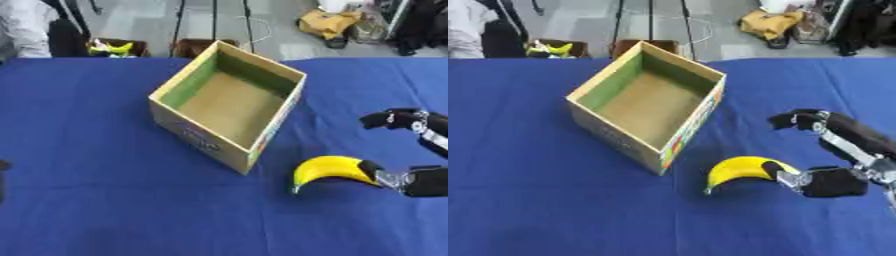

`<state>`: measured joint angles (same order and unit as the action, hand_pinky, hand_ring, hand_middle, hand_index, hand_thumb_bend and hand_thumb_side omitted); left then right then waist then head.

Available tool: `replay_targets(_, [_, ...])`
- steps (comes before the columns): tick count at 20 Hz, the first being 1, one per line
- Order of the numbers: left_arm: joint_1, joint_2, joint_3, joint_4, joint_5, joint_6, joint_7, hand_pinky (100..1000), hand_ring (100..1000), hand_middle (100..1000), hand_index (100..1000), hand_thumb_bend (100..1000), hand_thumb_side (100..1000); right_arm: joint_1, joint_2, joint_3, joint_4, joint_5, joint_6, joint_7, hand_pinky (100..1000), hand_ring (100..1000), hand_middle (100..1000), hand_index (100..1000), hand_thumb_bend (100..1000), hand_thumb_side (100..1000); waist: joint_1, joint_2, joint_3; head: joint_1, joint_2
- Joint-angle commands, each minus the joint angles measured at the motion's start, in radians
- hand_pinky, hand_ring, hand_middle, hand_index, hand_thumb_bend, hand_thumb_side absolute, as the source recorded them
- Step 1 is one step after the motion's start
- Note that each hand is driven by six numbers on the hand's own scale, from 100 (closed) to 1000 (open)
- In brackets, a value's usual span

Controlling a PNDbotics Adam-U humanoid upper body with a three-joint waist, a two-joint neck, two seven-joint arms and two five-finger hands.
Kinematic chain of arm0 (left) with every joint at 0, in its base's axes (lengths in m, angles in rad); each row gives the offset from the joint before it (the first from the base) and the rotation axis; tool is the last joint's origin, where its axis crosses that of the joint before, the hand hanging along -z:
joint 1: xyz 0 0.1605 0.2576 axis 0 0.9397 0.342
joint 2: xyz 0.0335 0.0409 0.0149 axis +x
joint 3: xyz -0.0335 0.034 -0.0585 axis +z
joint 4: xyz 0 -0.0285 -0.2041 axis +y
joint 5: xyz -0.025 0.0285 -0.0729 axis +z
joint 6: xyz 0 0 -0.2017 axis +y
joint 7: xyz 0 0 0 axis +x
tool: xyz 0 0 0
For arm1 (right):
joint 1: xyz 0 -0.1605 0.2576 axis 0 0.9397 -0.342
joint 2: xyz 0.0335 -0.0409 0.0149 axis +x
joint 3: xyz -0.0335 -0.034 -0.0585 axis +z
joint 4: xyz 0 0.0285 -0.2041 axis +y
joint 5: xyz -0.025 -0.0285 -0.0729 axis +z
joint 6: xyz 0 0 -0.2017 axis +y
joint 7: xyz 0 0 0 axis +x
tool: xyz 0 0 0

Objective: Pick up objects on the table and place them in the box.

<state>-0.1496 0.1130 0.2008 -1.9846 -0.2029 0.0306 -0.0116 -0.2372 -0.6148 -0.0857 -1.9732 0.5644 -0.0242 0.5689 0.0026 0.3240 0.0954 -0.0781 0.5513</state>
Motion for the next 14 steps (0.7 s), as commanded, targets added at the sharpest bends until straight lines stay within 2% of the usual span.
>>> replay_targets(1, [-0.004,0.006,-0.003,-0.015,-0.001,-0.001,-0.004,143,232,303,464,100,1000,-0.01,-0.05,0.003,0.014,0.021,0.004,0.016,834,874,803,930,369,535,-0.001,-0.015,0.002,-0.001,-0.013])
replay_targets(6, [-0.002,0.006,-0.005,-0.015,-0.002,-0.001,-0.008,143,232,303,465,100,1000,-0.027,-0.079,0.011,0.058,0.062,-0.003,0.01,819,869,796,925,571,580,0.0,-0.016,0.005,-0.003,-0.013])
replay_targets(11, [-0.001,0.007,-0.006,-0.015,-0.002,-0.002,-0.011,143,232,303,465,100,1000,-0.047,-0.115,0.027,0.103,0.086,-0.019,-0.006,793,861,791,900,542,582,0.001,-0.016,0.009,-0.006,-0.011])
replay_targets(12, [0.0,0.007,-0.007,-0.015,-0.002,-0.002,-0.011,143,232,303,465,100,1000,-0.052,-0.126,0.031,0.109,0.093,-0.023,-0.011,788,861,793,891,496,596,0.001,-0.016,0.009,-0.006,-0.01])
replay_targets(14, [0.001,0.007,-0.008,-0.015,-0.003,-0.001,-0.013,143,232,303,465,100,1000,-0.062,-0.149,0.042,0.12,0.105,-0.033,-0.02,785,860,795,885,489,580,0.0,-0.016,0.01,-0.008,-0.008])
